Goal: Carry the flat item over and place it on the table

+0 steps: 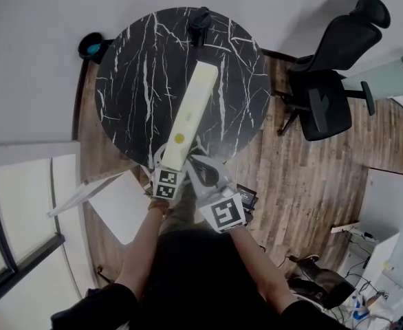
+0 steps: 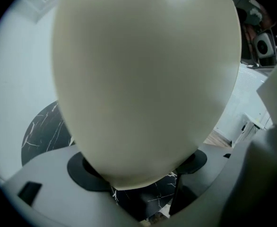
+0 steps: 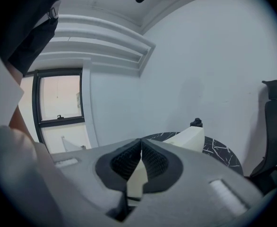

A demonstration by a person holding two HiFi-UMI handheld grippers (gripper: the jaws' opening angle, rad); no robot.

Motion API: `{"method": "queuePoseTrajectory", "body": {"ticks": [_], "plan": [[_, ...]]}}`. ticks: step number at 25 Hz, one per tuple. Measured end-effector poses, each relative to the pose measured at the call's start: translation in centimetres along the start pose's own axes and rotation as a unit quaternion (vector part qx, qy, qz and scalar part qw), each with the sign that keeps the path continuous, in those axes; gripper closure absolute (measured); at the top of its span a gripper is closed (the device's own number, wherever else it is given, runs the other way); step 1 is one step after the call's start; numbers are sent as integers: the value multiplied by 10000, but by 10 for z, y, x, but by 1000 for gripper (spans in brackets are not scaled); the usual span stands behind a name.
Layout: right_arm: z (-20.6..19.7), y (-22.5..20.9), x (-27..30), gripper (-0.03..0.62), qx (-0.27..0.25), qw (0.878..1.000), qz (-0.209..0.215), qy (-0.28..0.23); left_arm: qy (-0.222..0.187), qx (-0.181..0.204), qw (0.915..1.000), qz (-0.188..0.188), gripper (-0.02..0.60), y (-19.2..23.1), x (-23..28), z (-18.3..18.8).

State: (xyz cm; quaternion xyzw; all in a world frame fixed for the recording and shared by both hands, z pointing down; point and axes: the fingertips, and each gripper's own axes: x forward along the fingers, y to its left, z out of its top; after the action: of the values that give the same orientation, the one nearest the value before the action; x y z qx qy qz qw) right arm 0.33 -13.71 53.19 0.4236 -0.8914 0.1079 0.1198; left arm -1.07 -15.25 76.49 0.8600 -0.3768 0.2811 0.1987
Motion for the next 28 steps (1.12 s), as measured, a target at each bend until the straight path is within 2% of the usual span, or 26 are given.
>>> {"method": "queuePoseTrajectory", "body": {"ticks": [6,9,11,14,18,22,26,28], "plan": [[-24,14,39,592,-1145,9923,224,408,67,61,10000,-33,190,2,-5,-3],[-40,23,50,592,-1494,9855,323,730,166,87,9997,-122,190,-1,-6,-5],[-44,27,51,592,-1667,9826,318,758,249,101,9995,-189,190,-2,-9,-7],[-44,26,53,592,-1638,9833,257,756,280,204,9992,-216,190,-3,-13,-5],[-43,26,55,593,-1465,9864,294,688,109,353,9993,-112,190,-1,-29,5],[-43,24,52,592,-1302,9881,365,735,-315,677,9972,75,194,-8,-61,32],[-42,22,50,592,-1261,9874,393,869,-725,1146,9904,278,206,-14,-97,68],[-42,22,50,592,-1308,9864,390,915,-791,1134,9898,349,212,-16,-107,72]]}}
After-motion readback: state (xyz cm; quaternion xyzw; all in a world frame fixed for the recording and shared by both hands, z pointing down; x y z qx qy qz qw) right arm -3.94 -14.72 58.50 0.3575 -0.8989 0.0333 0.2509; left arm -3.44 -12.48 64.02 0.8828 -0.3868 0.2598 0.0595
